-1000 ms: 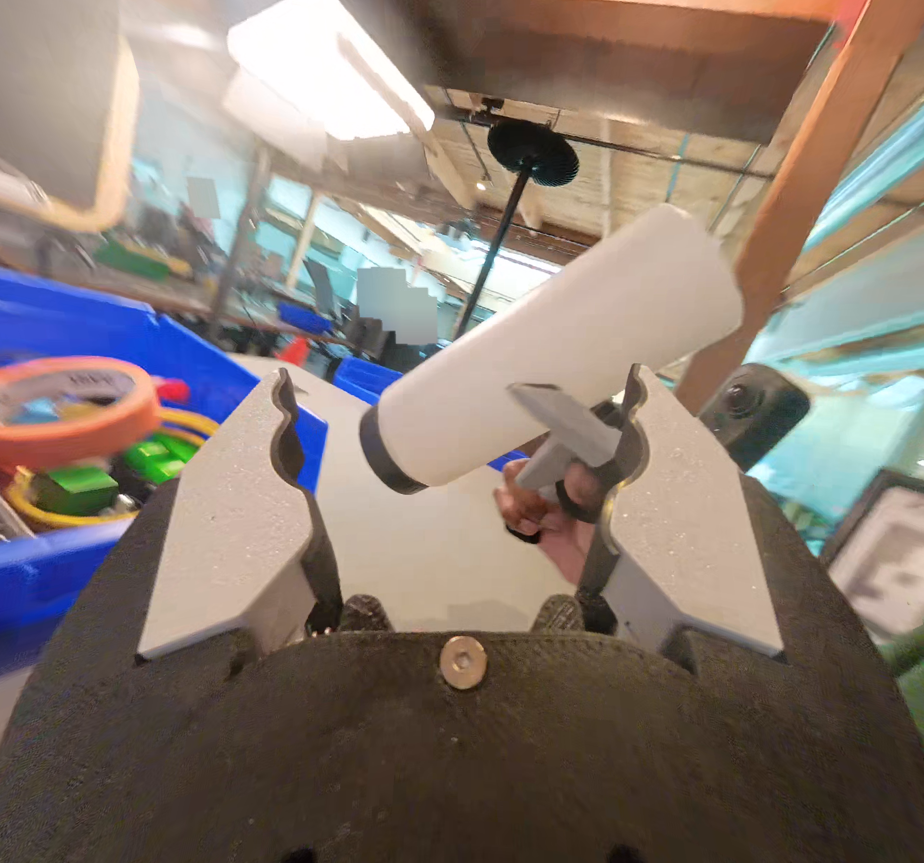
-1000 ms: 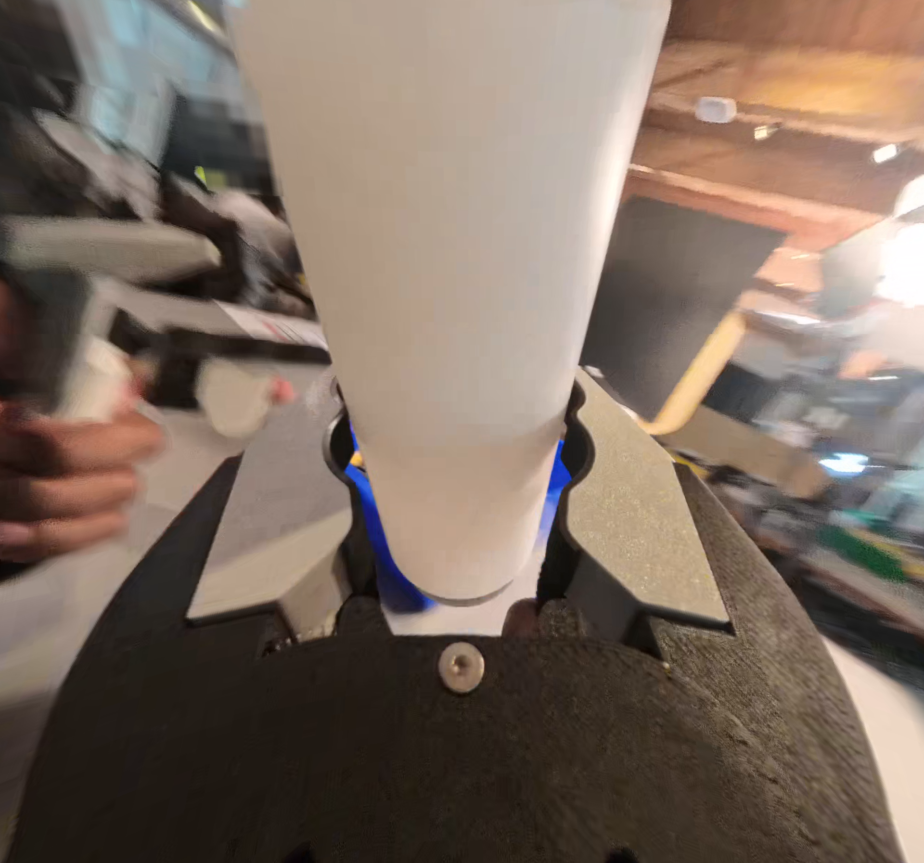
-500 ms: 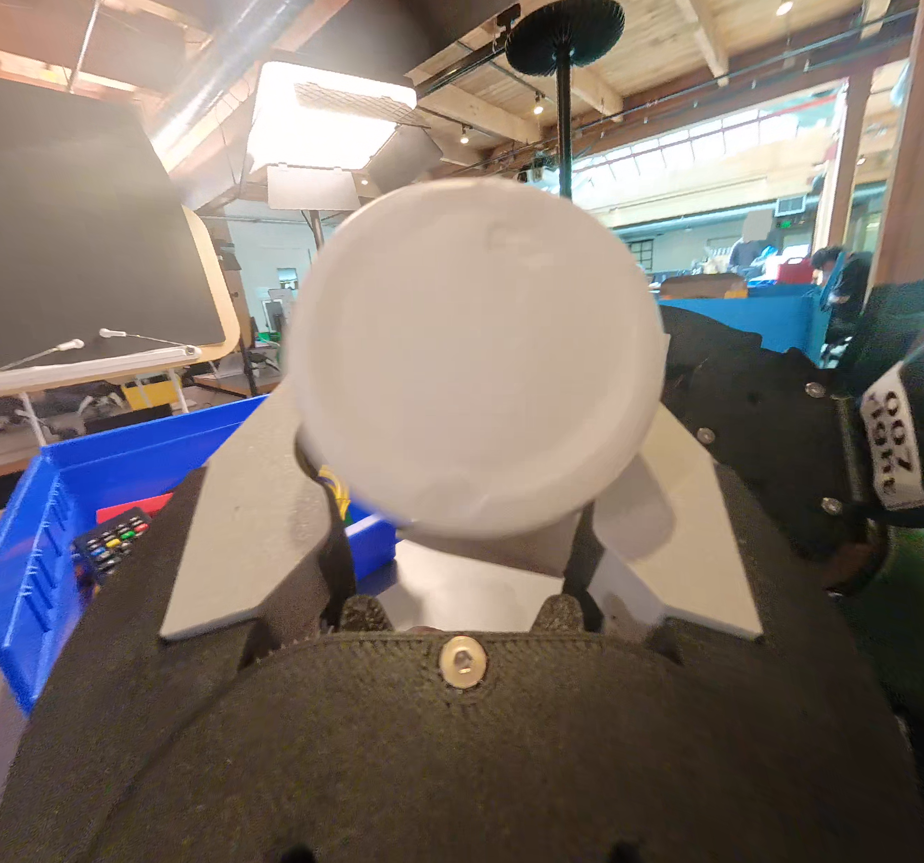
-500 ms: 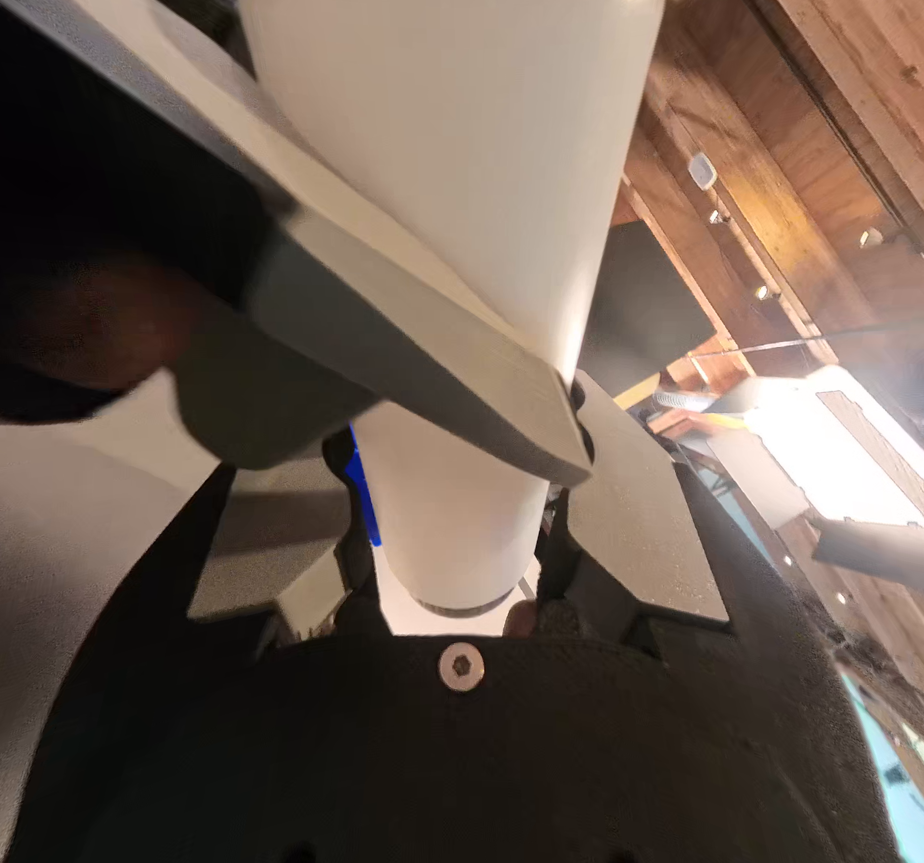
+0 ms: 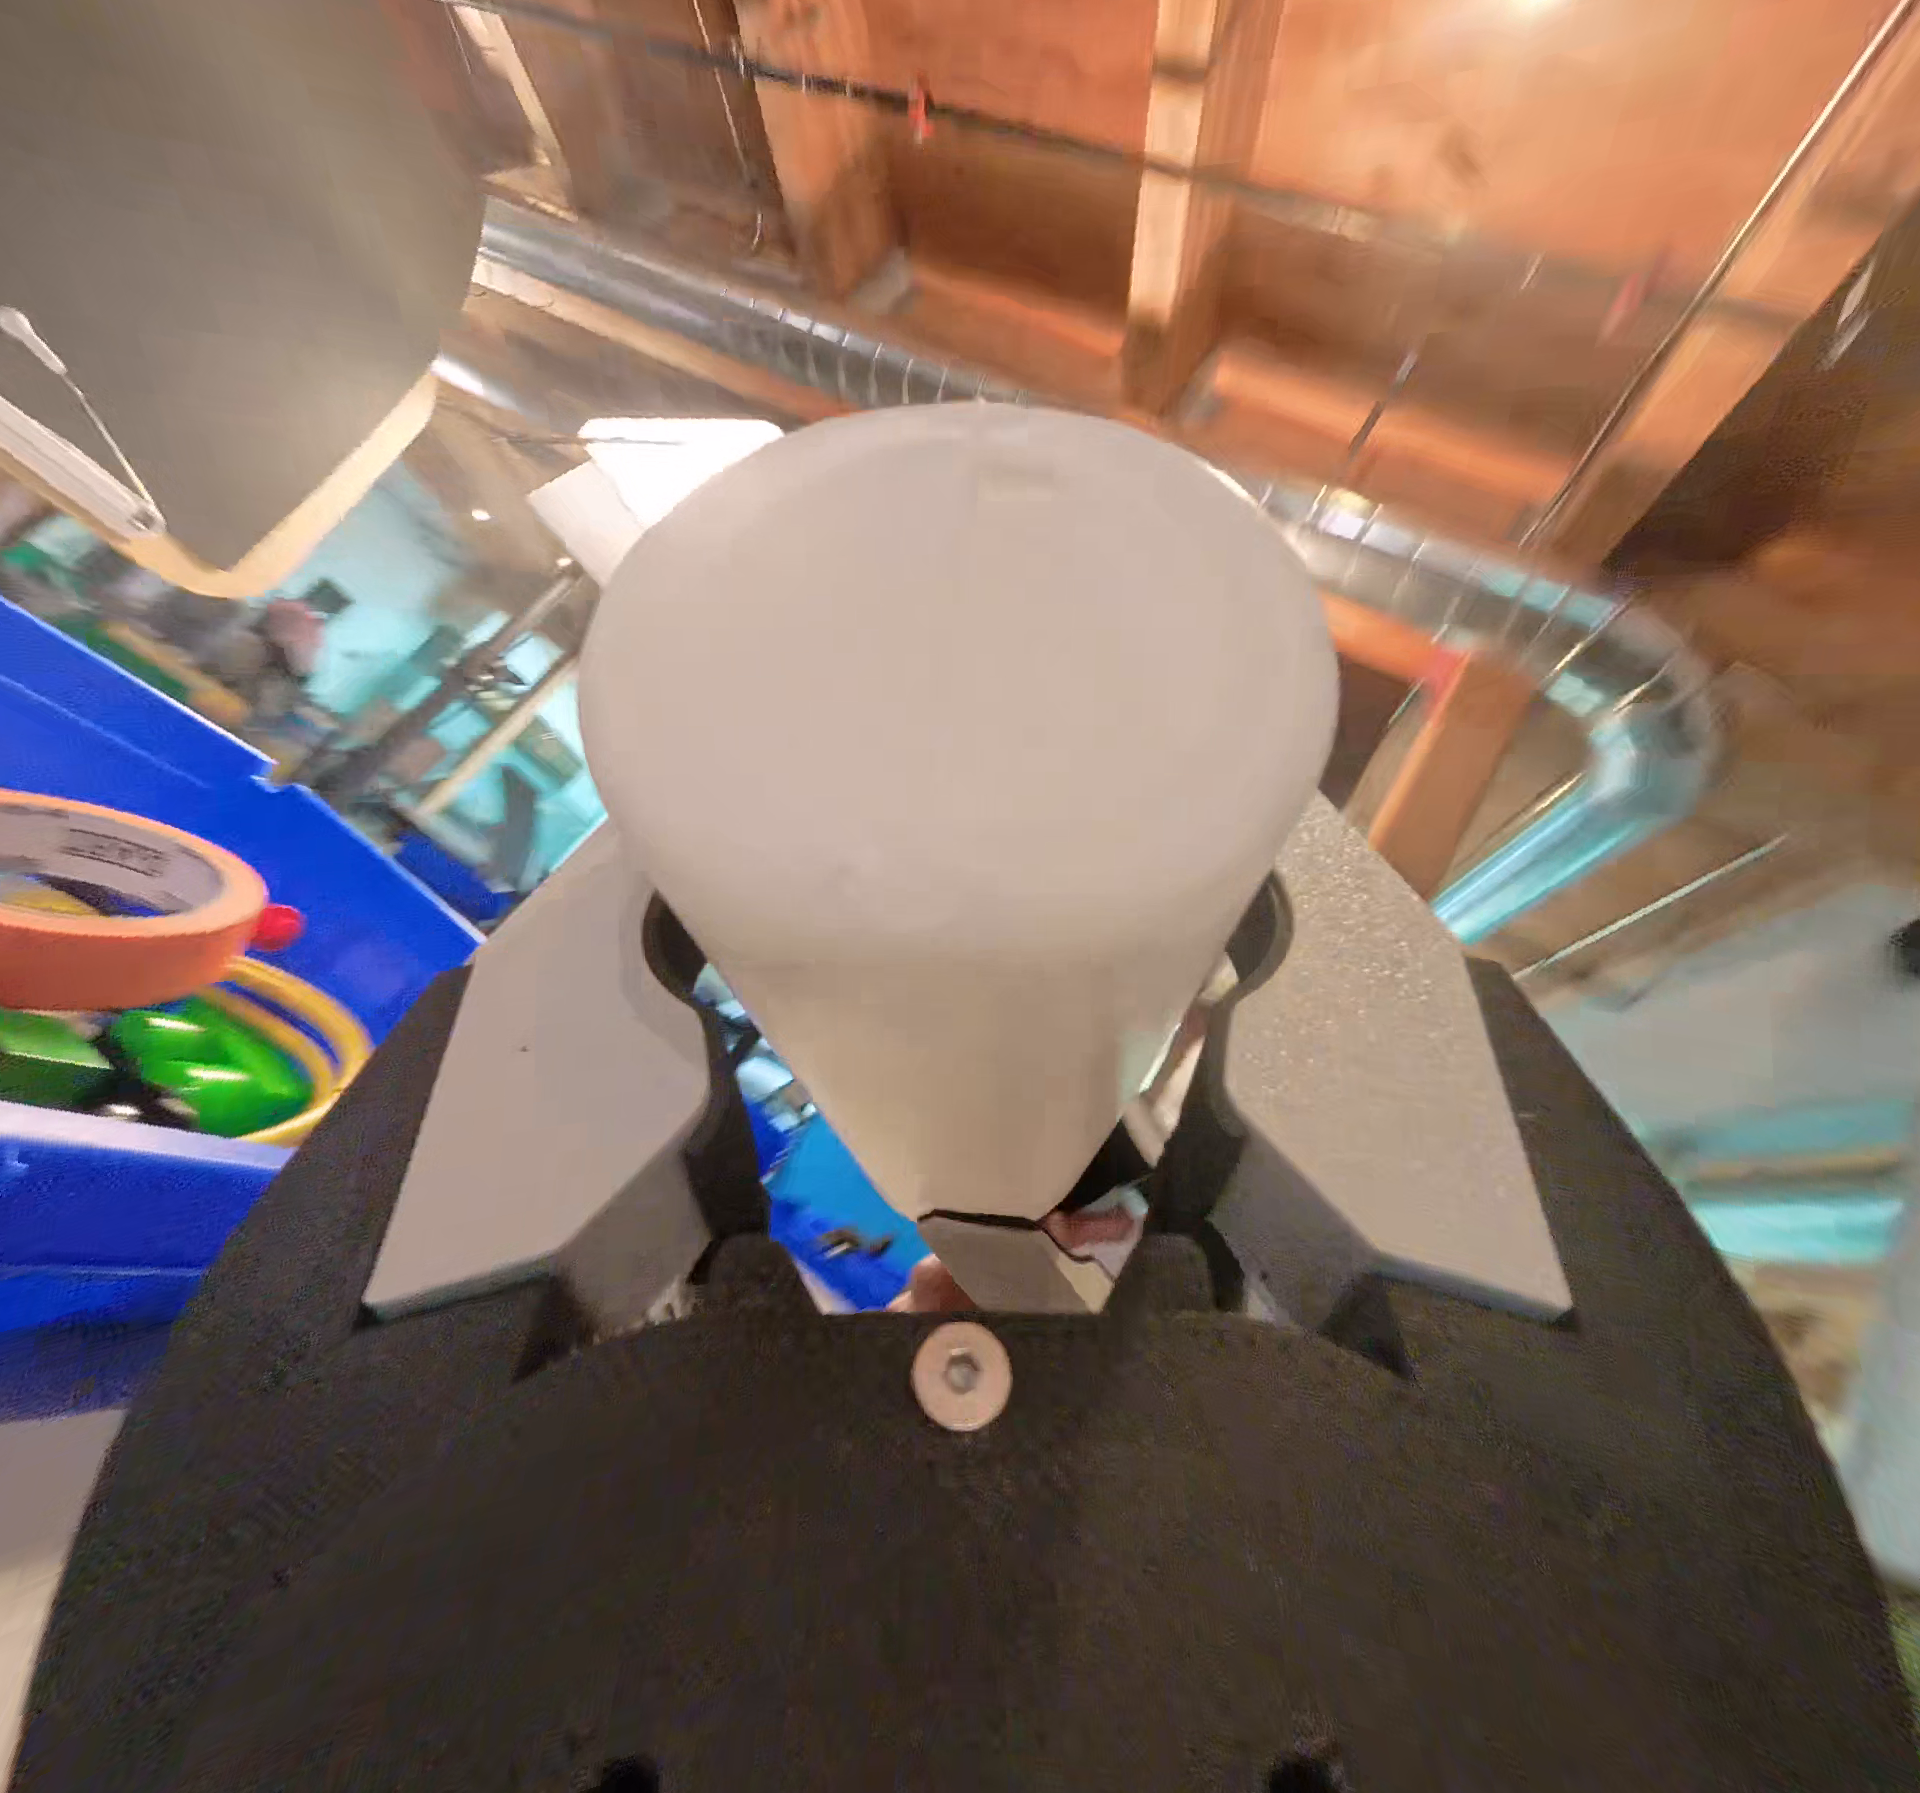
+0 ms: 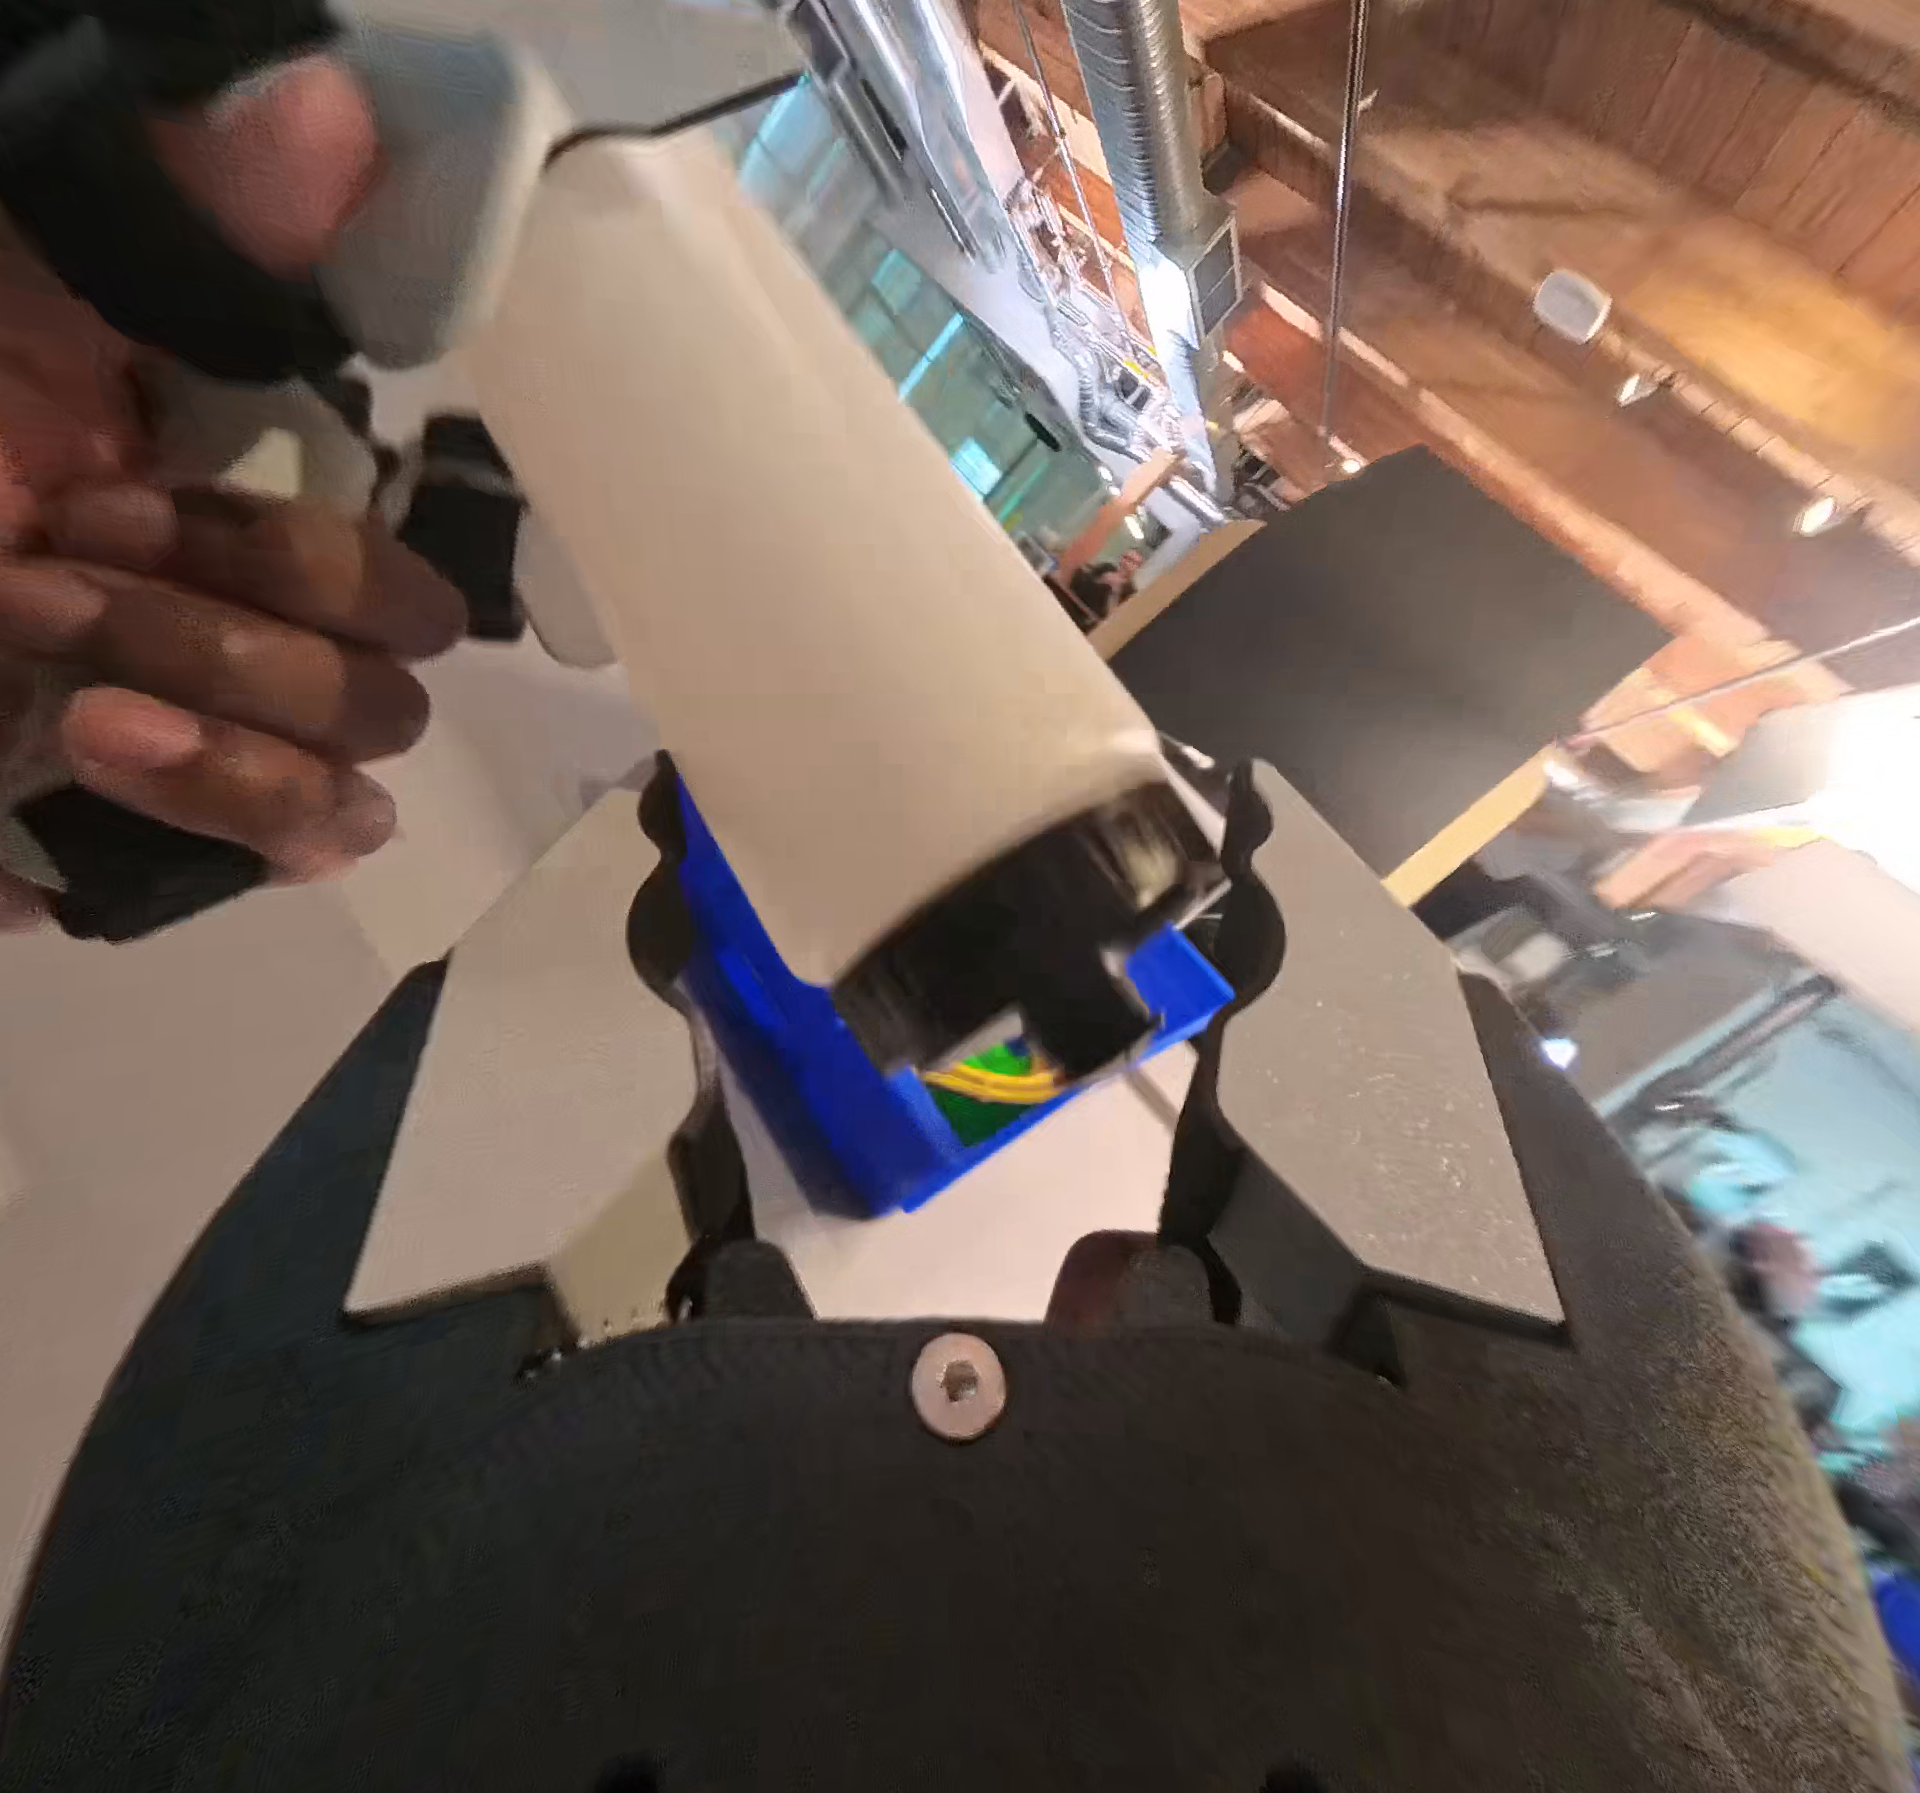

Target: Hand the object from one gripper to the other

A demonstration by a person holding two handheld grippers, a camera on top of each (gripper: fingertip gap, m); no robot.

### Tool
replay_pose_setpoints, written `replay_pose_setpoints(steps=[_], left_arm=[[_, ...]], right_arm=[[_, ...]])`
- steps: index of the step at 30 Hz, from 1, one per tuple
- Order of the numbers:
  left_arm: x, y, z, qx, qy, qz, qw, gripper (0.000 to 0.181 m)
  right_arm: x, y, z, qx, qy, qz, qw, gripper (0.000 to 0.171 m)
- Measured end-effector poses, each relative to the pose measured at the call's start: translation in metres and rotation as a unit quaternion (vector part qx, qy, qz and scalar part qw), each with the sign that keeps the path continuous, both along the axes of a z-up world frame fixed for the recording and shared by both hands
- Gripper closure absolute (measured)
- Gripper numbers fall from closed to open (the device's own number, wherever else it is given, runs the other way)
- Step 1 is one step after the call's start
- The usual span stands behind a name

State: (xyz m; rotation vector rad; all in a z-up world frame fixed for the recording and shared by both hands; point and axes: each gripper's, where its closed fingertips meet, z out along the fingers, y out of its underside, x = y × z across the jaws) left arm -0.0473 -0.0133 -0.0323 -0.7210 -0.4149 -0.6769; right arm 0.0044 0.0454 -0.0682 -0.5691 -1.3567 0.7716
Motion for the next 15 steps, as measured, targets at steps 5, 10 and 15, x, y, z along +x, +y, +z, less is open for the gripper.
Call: replay_pose_setpoints(steps=[5, 10, 15], left_arm=[[-0.013, -0.02, 0.004, 0.126, -0.092, -0.108, 0.982, 0.079], [0.016, -0.004, 0.009, 0.113, -0.064, -0.193, 0.973, 0.078], [0.031, 0.007, 0.008, 0.109, -0.079, -0.265, 0.955, 0.078]], right_arm=[[0.011, -0.009, 0.013, -0.187, -0.013, 0.145, 0.972, 0.063], [0.023, -0.04, 0.016, -0.232, -0.021, 0.264, 0.936, 0.056], [0.043, -0.058, 0.031, -0.16, 0.068, 0.273, 0.946, 0.063]])
